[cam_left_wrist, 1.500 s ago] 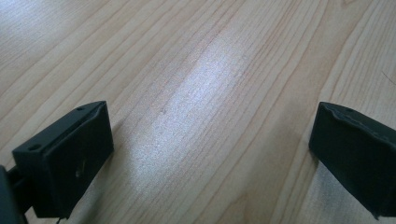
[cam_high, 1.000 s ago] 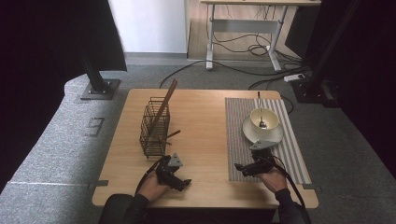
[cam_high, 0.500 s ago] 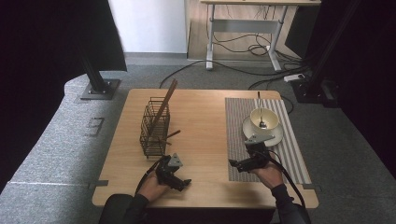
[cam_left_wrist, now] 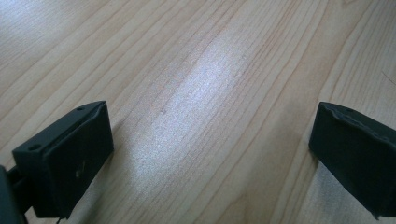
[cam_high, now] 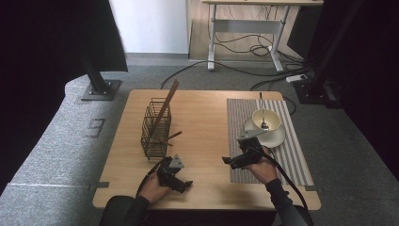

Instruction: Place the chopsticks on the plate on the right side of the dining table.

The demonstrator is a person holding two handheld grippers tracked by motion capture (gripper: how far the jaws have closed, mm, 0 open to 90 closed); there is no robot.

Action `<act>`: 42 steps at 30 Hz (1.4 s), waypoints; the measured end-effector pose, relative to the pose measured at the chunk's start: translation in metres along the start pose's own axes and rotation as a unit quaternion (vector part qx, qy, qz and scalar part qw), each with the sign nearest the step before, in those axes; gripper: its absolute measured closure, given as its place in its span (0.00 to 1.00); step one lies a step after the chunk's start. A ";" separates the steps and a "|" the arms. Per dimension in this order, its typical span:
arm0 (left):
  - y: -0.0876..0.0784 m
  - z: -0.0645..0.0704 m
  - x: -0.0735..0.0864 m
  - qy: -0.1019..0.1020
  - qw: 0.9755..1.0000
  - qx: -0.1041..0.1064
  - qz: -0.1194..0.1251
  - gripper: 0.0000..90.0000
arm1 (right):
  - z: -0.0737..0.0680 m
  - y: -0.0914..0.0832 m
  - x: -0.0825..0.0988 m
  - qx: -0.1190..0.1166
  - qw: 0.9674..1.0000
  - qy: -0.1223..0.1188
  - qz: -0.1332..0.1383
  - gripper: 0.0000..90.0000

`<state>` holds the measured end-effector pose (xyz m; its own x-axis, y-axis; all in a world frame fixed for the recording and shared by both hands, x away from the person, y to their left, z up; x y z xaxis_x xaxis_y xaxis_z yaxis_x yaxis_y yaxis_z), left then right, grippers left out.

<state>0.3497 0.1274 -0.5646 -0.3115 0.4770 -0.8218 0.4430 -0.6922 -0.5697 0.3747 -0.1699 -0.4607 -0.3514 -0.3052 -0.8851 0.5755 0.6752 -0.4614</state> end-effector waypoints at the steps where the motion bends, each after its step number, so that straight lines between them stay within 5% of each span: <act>1: 0.000 0.000 0.000 0.000 1.000 0.000 0.000 0.00 | -0.001 0.001 -0.002 0.001 1.000 -0.001 -0.001 0.00; 26: 0.000 0.000 0.000 0.001 1.000 0.000 -0.001 0.00 | -0.020 0.033 -0.052 -0.031 0.999 -0.016 0.008 0.01; 42: 0.000 0.000 0.000 -0.002 1.000 0.001 -0.001 0.00 | -0.046 0.062 -0.083 -0.065 0.997 -0.034 0.021 0.02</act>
<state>0.3493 0.1273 -0.5646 -0.3162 0.4751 -0.8211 0.4414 -0.6924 -0.5707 0.4054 -0.0716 -0.4128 -0.2760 -0.3161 -0.9077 0.4869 0.7683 -0.4155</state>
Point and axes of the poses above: each handheld gripper's, and its own axes: y roughly forward along the jaws, x roughly out of its underside, z roughly to its right, the point moved 1 cm from there along y, roughly forward along the jaws, and after that the axes turned 14 degrees about z, right-handed, at the moved point
